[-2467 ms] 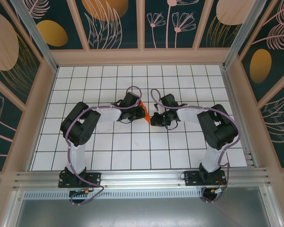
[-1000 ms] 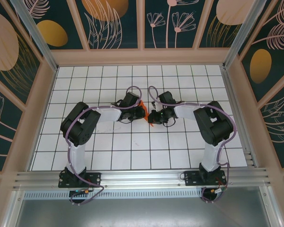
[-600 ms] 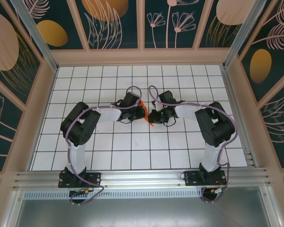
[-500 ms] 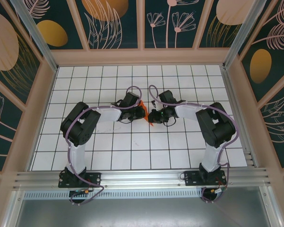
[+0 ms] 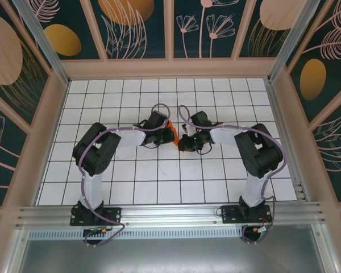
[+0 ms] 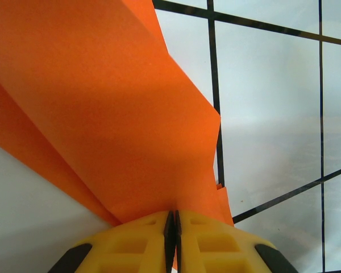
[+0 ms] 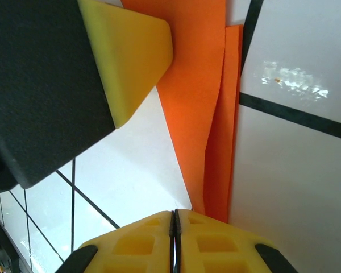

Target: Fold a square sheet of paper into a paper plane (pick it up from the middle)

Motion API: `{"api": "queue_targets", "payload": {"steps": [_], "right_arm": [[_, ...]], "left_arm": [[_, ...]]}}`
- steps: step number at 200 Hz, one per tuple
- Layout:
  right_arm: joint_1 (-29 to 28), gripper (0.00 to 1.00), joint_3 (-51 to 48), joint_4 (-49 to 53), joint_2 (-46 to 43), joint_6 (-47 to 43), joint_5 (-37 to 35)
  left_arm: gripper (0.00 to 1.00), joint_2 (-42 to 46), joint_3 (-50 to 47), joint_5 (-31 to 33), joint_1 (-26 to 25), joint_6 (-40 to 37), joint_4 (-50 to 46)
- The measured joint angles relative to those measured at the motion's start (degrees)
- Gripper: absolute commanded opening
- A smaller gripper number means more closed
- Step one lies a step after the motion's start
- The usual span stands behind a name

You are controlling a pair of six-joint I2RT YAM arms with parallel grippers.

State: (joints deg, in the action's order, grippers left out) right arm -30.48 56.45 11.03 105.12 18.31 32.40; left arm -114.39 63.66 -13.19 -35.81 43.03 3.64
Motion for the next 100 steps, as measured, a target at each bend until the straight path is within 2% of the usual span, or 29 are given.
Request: {"api": "queue_targets", "payload": {"steps": [100], "right_arm": [[0.07, 0.12, -0.48, -0.15, 0.02, 0.0, -1.92]], "left_arm": [[0.14, 0.0, 0.0, 0.02, 0.0, 0.0, 0.0]]}}
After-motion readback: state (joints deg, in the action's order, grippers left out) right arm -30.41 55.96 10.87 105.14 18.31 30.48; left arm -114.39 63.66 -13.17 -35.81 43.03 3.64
